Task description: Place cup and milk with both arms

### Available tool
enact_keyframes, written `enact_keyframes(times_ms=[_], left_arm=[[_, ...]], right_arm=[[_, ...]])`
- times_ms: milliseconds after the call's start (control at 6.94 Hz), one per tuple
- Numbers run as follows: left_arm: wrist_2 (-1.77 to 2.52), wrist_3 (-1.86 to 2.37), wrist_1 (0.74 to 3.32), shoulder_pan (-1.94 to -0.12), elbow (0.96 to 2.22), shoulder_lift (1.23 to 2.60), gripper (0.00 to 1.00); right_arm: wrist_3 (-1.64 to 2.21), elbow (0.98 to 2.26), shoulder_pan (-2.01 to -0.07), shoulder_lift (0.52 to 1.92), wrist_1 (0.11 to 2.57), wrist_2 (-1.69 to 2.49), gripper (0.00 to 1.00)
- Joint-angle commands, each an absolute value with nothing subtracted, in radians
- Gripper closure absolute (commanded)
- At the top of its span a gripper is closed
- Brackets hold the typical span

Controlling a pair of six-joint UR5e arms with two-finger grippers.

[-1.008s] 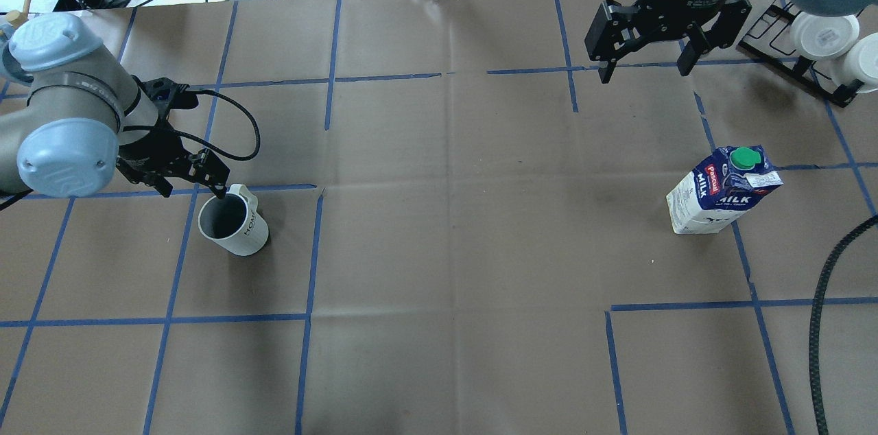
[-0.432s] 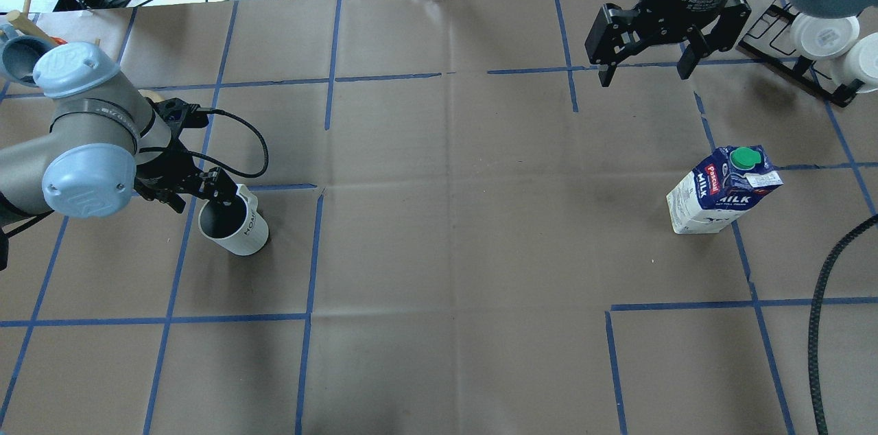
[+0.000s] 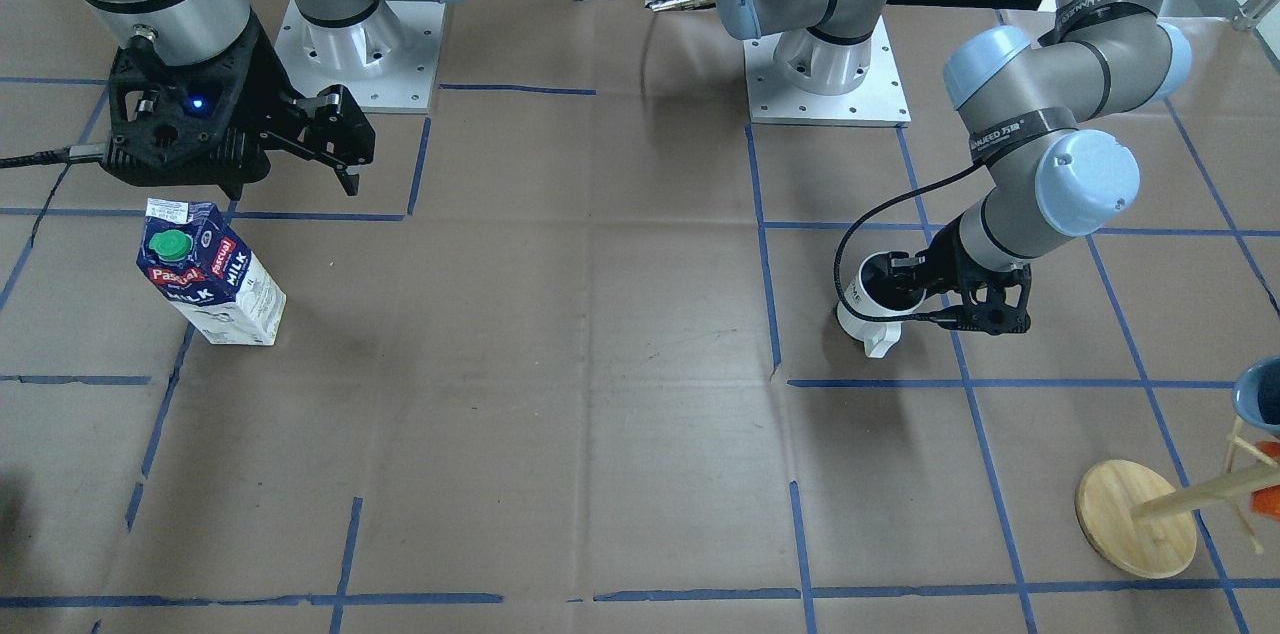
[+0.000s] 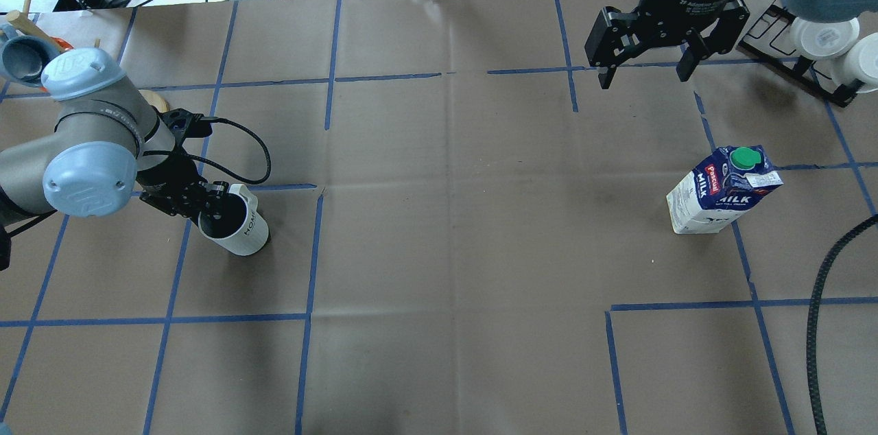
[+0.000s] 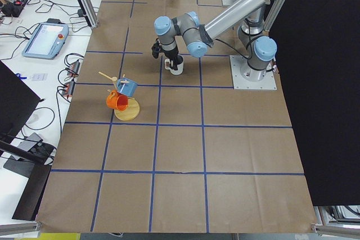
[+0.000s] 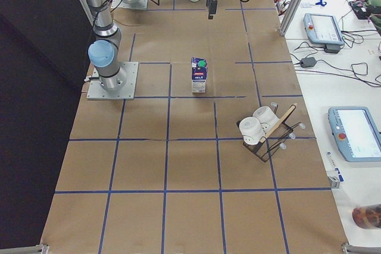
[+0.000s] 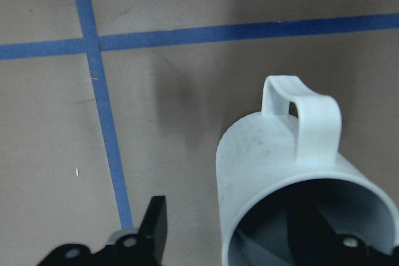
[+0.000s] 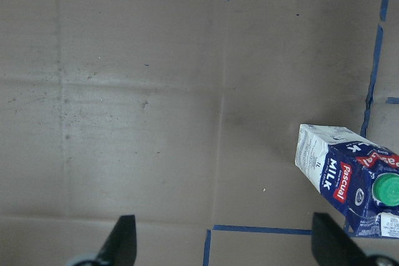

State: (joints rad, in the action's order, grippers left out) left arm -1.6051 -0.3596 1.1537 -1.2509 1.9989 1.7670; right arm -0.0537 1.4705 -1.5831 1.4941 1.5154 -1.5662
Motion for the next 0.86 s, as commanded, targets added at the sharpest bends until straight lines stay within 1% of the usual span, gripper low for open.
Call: enact_keyframes(times_ms=[0, 144, 288, 432, 720], left_arm=[[-1.600, -0.357, 1.157, -1.252, 1.985, 1.764, 1.00], [-1.595, -0.345, 1.155, -1.252, 1.950, 1.776, 1.00], [-1.592, -0.313, 1.163, -1.265, 1.865, 1.795, 1.00], [-1.539, -0.283, 1.173, -1.297, 1.774, 1.843, 1.00], [-1.528, -0.182, 1.175, -1.443, 1.602, 1.946, 1.00]], right_arm=[[-0.054, 1.471, -1.583, 1.494, 1.516, -1.568, 0.00], [-0.054, 1.471, -1.583, 1.494, 1.516, -1.568, 0.00], [-0.052, 1.471, -1.582, 1.494, 1.513, -1.568, 0.00], [-0.052, 1.471, -1.583, 1.494, 1.509, -1.568, 0.00], [-0.048, 1.471, -1.582, 1.494, 1.512, -1.571, 0.00]])
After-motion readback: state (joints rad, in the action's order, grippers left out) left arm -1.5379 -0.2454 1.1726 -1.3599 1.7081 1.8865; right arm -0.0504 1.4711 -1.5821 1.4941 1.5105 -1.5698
